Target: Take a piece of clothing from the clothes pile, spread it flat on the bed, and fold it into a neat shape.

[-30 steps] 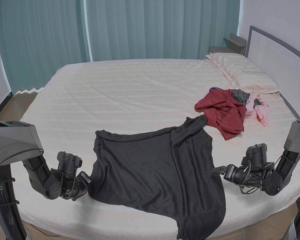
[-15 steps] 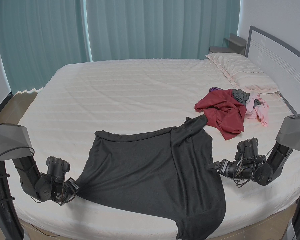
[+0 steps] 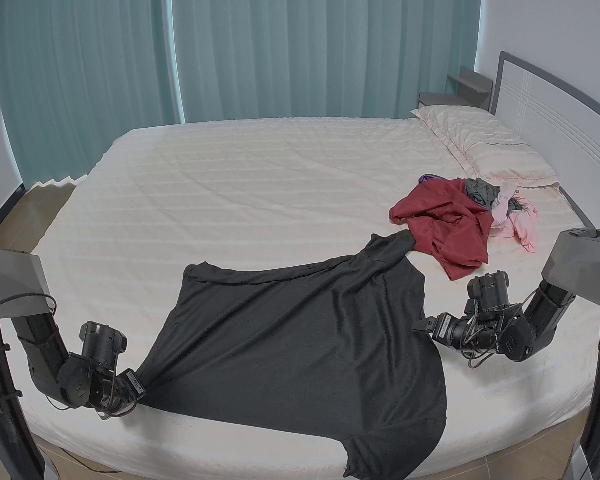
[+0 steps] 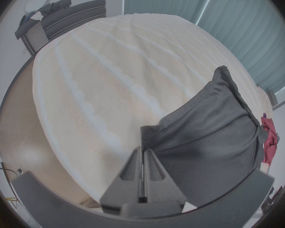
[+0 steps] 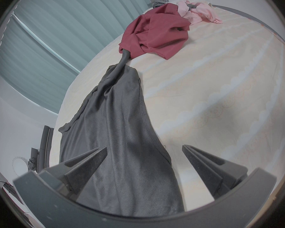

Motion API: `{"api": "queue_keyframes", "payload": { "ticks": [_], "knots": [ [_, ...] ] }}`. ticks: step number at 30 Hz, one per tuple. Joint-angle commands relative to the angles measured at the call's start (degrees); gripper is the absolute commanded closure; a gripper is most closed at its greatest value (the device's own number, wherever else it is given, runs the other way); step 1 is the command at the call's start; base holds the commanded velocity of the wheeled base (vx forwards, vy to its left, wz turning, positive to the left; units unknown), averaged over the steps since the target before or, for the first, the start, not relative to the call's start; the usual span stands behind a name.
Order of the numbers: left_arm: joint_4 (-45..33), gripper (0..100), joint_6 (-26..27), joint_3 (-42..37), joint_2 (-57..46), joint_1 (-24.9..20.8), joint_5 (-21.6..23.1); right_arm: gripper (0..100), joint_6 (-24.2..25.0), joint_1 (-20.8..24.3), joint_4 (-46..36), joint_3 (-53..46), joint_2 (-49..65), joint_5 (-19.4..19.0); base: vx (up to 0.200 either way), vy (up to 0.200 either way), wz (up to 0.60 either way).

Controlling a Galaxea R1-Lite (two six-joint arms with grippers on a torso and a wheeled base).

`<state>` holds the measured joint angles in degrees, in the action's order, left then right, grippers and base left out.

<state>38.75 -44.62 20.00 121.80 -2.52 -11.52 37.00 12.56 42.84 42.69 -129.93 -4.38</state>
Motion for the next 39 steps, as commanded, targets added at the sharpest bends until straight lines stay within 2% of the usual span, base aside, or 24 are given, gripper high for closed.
{"api": "queue_keyframes", "payload": {
  "ticks": [1,9,18,24,25,39],
  "knots": [
    [-1.22,100,0.50,-0.84,-0.77,0.85,-0.26,0,0.00,0.36,-0.65,1.69,-0.94,-0.11,0.000,0.000,0.00],
    [-7.11,100,2.87,-0.84,-3.23,1.64,-0.96,0,-0.17,1.24,-1.44,1.87,-1.91,-0.28,0.000,0.000,0.00],
    [-9.13,100,3.75,-0.84,-3.41,1.56,-0.96,0,-1.75,1.33,-6.36,1.34,-1.47,-0.72,0.000,0.000,0.00],
    [-9.93,100,3.84,-0.84,-3.67,1.64,-1.05,0,-2.72,1.59,-6.80,1.61,-1.82,-0.81,0.000,0.000,0.00],
    [-9.93,100,4.10,-0.93,-3.67,1.64,-1.05,100,-2.63,1.59,-6.80,1.52,-1.47,-0.81,0.000,0.000,0.00],
    [-10.10,100,6.21,-2.69,-4.37,1.38,-0.96,100,-2.81,-1.66,-12.25,0.64,2.93,-0.11,0.000,0.000,0.00]
  ]
}}
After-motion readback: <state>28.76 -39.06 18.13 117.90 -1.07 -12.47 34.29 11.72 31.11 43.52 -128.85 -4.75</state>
